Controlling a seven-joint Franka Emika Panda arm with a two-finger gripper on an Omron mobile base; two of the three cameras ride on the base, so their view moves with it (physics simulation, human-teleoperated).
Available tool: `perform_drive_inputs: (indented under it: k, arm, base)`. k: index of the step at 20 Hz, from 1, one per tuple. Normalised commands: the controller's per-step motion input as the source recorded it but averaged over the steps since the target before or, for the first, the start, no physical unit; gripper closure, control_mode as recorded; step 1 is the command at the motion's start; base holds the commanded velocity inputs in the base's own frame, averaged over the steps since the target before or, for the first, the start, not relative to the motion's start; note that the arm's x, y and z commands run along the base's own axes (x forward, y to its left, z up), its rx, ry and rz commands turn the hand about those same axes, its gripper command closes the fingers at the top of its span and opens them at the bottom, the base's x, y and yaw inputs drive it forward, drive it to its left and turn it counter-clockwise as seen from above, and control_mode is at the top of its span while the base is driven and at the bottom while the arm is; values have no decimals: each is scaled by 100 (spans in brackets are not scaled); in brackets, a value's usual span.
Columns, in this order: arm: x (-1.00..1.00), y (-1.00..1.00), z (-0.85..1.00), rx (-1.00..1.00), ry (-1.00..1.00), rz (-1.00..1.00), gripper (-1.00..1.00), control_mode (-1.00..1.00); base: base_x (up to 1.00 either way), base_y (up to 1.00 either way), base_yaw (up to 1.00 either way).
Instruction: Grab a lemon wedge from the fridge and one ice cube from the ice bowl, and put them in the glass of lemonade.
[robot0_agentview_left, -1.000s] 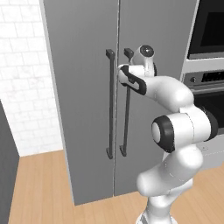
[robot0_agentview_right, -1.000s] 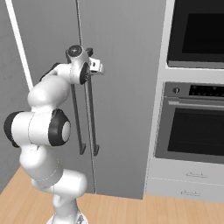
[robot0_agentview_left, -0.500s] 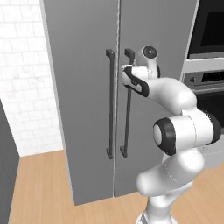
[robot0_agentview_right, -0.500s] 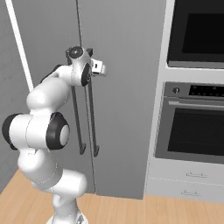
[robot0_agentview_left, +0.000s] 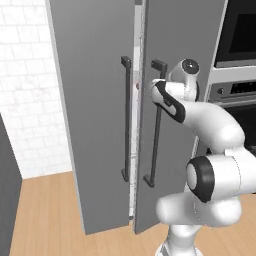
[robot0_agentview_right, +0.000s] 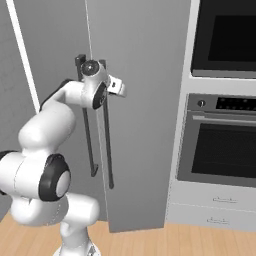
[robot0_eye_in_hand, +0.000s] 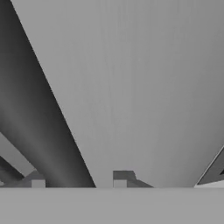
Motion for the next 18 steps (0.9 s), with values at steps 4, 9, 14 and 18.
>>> perform_drive_inputs:
  k: [4, 9, 14, 18]
  arm:
    - [-61, -100, 34, 11, 0, -1, 100, -100]
    - [-64, -100, 1, 10, -11, 0, 100, -100]
    - [-43, -100, 1, 5, -14, -1, 100, -100]
    - [-28, -100, 25, 1, -4, -3, 100, -100]
  base:
    - [0, 0, 0]
    - [0, 0, 0]
    - [0, 0, 0]
    - [0, 0, 0]
